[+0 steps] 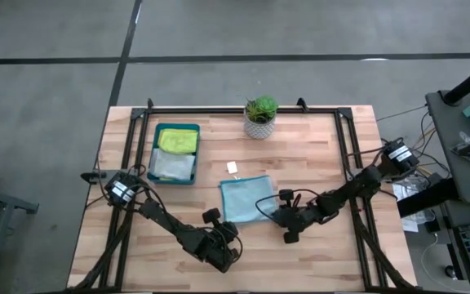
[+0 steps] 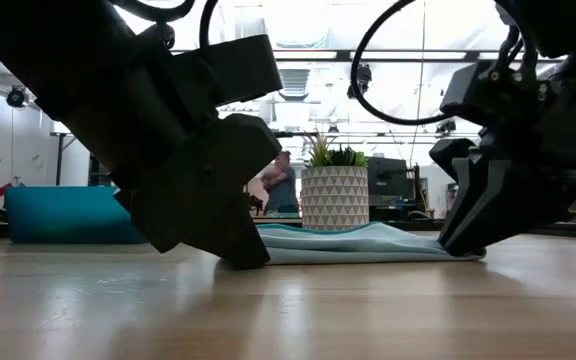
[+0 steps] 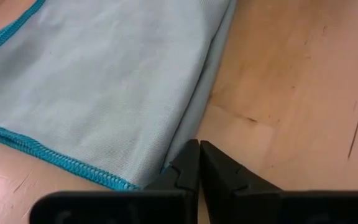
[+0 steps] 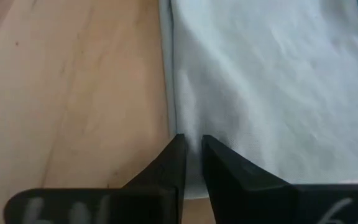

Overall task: Fold microfiber towels
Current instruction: Fold the blue towel

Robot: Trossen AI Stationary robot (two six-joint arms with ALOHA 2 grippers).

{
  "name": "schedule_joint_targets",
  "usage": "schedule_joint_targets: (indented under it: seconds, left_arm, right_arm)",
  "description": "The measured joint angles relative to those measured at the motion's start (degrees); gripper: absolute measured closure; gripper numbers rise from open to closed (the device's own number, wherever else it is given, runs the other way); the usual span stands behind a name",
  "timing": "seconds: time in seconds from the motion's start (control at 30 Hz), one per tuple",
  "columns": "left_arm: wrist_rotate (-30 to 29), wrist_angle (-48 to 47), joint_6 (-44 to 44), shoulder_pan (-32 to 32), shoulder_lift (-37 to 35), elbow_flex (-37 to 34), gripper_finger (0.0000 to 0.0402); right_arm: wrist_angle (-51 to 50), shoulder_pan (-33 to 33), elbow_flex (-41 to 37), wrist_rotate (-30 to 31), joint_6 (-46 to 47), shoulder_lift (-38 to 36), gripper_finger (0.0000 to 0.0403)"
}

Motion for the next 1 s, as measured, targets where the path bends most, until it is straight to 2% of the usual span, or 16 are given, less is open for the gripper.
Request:
schedule_joint_targets:
  seconds: [0.33, 0.77, 1.0]
  left_arm:
    - [0.3, 0.0, 0.0, 0.0, 0.0, 0.0, 0.0402]
    - [0.8, -0.4, 0.0, 0.1, 0.1, -0.2, 0.0401]
    - [0.8, -0.4, 0.0, 0.1, 0.1, -0.3, 0.0401]
  right_arm:
    - [-1.2, 0.0, 0.0, 1.4, 0.5, -0.4, 0.0394]
    - [-11.4, 0.2, 0.1, 1.3, 3.0, -7.4, 0.0394]
    - [-7.8, 0.2, 0.1, -2.1, 4.1, -7.4, 0.0377]
